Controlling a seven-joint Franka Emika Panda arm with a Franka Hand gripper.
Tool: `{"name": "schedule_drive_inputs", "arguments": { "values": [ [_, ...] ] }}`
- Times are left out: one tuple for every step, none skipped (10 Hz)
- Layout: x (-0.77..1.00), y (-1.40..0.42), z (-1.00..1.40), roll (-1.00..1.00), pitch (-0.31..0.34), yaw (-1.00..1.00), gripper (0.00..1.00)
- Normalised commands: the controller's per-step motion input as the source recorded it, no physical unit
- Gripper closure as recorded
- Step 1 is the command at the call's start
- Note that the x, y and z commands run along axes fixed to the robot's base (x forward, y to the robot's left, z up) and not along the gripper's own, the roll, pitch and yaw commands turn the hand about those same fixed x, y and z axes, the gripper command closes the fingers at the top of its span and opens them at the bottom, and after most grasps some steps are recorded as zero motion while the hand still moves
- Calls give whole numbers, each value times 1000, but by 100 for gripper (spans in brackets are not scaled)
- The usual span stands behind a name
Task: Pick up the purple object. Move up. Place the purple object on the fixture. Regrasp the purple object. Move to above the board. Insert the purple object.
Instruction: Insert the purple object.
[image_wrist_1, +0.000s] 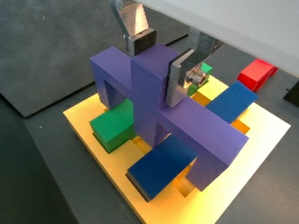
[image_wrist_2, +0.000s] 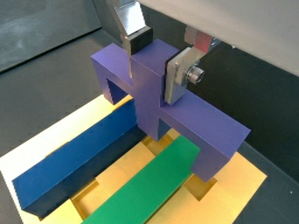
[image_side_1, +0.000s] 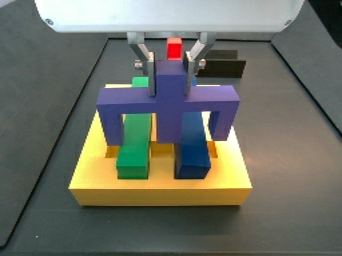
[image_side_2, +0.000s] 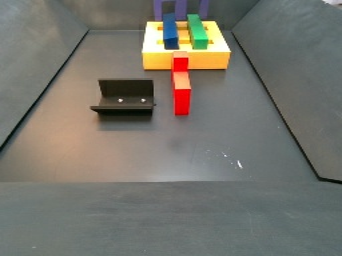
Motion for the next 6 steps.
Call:
{"name": "schedule_drive_inputs", "arguments": {
  "values": [
    [0, 0, -63, 0, 0, 0, 100],
    [0, 0, -71, 3, 0, 0, 100],
    [0, 0, -83, 0, 0, 0, 100],
    [-31, 0, -57, 0, 0, -31, 100],
    [-69, 0, 0, 0, 10, -54, 100],
    [0, 0, 0, 0, 41, -63, 100]
  ]
}}
